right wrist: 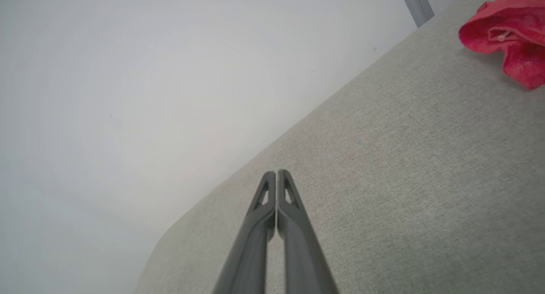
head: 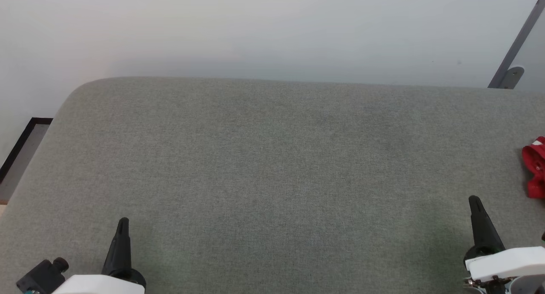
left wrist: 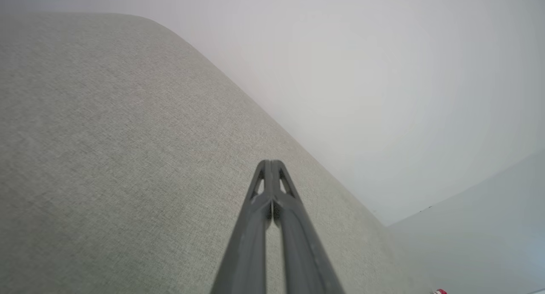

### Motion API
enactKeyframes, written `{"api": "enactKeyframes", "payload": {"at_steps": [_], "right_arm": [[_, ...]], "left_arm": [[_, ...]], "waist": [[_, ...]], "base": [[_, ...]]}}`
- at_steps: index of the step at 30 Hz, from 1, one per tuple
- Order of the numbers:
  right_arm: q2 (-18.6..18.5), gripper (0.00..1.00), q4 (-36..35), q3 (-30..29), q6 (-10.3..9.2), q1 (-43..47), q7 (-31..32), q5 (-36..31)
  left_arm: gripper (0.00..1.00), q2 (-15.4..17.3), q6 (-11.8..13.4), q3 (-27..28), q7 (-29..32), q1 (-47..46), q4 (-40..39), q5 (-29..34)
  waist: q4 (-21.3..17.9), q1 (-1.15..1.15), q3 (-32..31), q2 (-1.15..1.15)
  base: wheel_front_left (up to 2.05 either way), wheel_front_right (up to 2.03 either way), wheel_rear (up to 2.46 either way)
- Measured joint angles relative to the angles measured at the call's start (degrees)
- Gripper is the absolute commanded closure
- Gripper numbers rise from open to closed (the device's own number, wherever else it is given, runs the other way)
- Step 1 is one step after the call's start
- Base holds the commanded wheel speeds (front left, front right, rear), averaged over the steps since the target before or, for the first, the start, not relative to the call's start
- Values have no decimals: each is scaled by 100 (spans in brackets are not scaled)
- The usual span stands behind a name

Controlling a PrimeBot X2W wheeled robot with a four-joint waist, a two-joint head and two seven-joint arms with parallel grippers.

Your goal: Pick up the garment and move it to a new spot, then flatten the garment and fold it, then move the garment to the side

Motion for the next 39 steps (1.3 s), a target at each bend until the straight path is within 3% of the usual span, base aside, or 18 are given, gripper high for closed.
{"api": "enactKeyframes", "payload": {"at_steps": [39], "right_arm": [[219,100,216,26,0,-397,453,2176]], "left_arm": [[100,-163,1,141,656,-478,210,-2267]], "waist": [[-204,0,23,0]], "base": [[0,0,0]]}}
